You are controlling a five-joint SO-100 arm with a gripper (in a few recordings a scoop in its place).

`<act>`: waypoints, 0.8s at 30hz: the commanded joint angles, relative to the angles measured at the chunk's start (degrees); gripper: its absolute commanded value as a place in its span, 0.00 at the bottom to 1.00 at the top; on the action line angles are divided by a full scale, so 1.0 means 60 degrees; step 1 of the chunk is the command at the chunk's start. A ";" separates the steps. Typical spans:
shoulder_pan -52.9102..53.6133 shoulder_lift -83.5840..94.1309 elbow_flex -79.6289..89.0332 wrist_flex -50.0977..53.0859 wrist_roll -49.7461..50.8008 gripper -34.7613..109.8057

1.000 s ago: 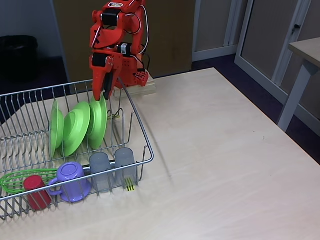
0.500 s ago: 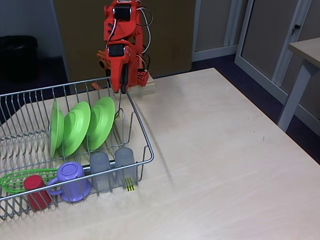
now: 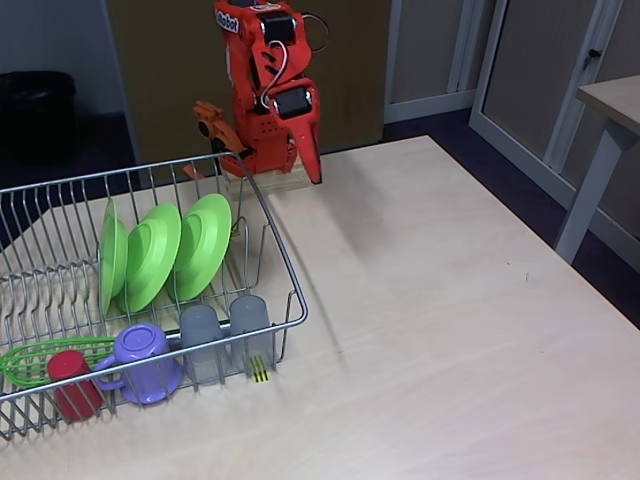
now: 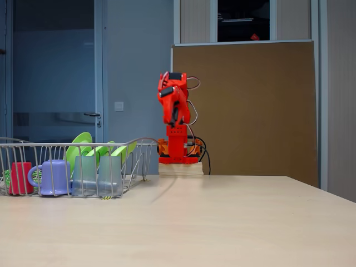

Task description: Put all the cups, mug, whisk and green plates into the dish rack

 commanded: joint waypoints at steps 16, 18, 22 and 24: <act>-0.2476 0.2739 0.4790 -0.1553 -0.3896 0.24; -0.2666 0.3311 0.5156 -0.0908 -0.3896 0.24; -0.2886 0.3735 0.5200 0.0542 -0.4028 0.24; -0.2930 0.3984 0.5215 0.1362 -0.4146 0.24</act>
